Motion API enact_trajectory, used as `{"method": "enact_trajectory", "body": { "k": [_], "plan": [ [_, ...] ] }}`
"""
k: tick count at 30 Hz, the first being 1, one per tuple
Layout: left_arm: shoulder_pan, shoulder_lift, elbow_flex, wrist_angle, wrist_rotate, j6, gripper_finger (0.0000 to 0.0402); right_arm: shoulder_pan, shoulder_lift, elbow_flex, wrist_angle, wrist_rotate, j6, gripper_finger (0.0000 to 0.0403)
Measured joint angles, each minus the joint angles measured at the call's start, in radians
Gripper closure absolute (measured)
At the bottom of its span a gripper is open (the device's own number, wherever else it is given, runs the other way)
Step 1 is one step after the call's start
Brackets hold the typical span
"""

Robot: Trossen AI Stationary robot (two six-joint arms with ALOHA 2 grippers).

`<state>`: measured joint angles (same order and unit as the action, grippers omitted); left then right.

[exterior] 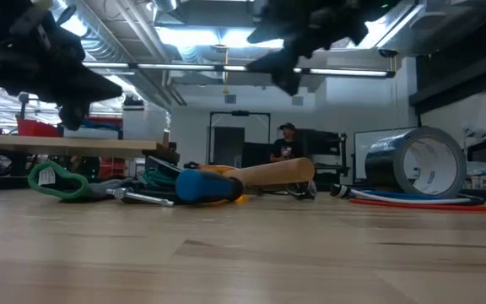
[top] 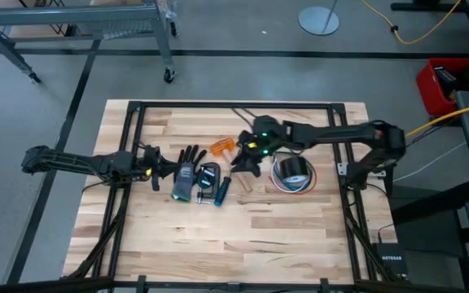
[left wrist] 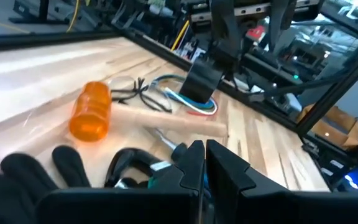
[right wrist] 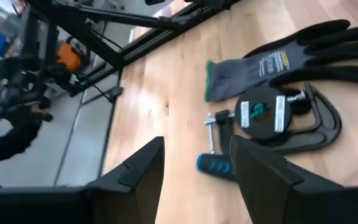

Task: Coil cords
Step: Uncoil the green wire from the spool

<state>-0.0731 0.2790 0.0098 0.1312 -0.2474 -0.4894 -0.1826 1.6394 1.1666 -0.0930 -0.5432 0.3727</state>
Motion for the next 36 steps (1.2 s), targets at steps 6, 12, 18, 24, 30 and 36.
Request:
{"method": "enact_trajectory", "body": {
  "k": [6,12,18,24,30,36],
  "plan": [
    [0.0,0.0,0.0,-0.024,0.0,-0.006,0.0392,0.0,0.141,0.095,-0.026,0.013,-0.045,0.0214],
    [0.0,0.0,0.0,-0.025,0.0,-0.007,0.0392,0.0,0.217,0.111,-0.021,0.09,-0.086,0.0214],
    [0.0,0.0,0.0,-0.024,0.0,0.014,0.0392,0.0,0.277,0.111,-0.015,0.142,-0.093,0.0214],
    [0.0,0.0,0.0,-0.024,0.0,0.018,0.0392,0.023,0.332,0.112,0.065,0.152,-0.088,0.0214],
    [0.0,0.0,0.0,-0.024,0.0,0.018,0.0392,0.061,0.39,0.112,0.147,0.196,-0.086,0.0214],
    [0.0,0.0,0.0,-0.024,0.0,0.018,0.0392,0.071,0.411,0.112,0.155,0.278,-0.086,0.0214]
  ]
}}
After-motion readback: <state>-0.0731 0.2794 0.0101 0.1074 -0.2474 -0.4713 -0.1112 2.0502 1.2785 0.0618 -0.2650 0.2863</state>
